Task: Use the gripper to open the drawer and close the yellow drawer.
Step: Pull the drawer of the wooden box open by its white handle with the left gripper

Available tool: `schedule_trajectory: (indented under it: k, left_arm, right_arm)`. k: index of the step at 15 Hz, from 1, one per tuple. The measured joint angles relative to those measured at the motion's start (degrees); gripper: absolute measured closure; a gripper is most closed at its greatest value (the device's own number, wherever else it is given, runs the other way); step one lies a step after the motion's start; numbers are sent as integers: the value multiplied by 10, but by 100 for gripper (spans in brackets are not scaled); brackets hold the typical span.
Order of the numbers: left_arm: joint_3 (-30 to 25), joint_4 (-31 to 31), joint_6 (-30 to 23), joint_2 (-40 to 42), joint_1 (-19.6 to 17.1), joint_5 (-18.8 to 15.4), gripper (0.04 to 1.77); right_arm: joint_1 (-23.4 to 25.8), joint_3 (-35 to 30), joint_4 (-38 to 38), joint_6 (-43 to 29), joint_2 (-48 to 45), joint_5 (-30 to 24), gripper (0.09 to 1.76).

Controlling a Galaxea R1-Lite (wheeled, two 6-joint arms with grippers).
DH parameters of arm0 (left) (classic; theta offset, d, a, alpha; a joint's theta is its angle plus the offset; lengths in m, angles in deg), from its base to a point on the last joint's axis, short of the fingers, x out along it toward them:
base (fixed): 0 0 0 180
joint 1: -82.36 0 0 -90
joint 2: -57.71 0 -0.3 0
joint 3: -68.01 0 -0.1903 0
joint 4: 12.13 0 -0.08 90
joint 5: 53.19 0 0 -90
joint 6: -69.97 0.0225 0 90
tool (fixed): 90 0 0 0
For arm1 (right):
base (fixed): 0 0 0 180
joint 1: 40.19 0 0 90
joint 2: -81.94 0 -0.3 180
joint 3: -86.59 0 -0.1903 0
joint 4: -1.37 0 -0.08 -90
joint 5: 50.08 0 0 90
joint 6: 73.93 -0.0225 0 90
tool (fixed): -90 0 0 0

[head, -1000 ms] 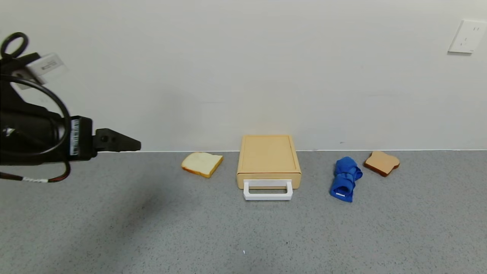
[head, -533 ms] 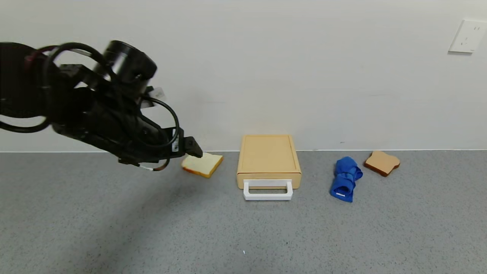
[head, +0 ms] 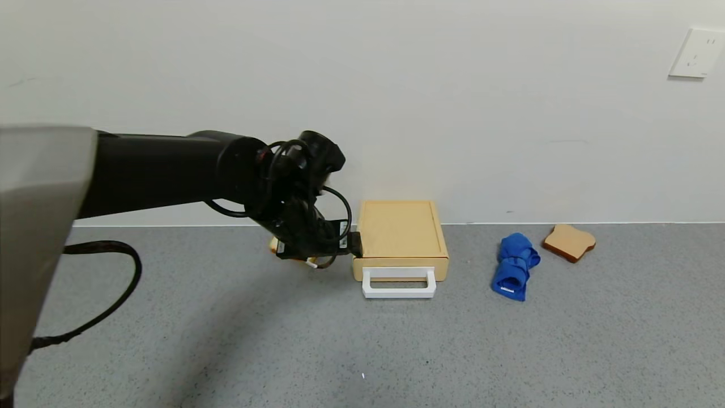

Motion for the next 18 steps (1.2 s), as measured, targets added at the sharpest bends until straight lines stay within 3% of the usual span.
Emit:
schedule_trajectory:
  k: [8,18]
  left_arm:
    - [44,12,-1,-98,39,2,9]
    - [73,37,0,-152,52,15,9]
  right_arm:
    - [0,0,0,0,0,0,12]
    - [0,0,0,0,0,0,12]
